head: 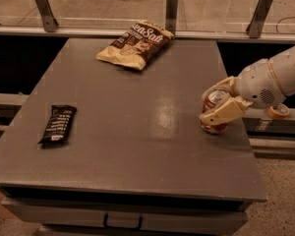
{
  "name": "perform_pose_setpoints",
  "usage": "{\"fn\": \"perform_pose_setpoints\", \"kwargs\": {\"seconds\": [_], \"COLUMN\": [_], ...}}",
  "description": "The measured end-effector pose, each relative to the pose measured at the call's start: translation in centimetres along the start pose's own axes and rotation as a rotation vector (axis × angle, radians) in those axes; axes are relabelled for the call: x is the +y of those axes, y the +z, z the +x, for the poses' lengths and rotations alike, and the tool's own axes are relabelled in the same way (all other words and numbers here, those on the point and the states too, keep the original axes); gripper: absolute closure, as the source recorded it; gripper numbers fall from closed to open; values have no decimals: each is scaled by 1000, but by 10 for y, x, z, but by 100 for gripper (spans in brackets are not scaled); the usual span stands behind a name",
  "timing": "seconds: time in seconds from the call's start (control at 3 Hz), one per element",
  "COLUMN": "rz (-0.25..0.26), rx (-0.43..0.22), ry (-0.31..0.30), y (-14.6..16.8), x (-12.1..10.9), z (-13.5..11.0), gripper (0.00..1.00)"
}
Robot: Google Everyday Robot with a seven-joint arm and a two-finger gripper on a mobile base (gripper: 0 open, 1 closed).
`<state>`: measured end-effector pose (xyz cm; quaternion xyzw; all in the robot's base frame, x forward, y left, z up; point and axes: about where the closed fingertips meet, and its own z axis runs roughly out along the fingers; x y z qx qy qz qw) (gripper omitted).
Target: Pick coke can
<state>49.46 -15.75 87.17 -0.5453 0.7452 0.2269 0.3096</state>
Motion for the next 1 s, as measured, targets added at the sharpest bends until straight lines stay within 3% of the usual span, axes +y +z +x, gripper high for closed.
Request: {"fn": "perform_pose_setpoints", "kwargs": {"seconds": [0.33, 0.67, 1.0], "rz": [42, 94, 122], "rx": [-94, -247, -276], "ry": [-24, -57, -84], "y": [-18, -56, -73], "x": [-21, -41, -45], "z": [-39, -124, -144], "gripper": [100, 100, 100]}}
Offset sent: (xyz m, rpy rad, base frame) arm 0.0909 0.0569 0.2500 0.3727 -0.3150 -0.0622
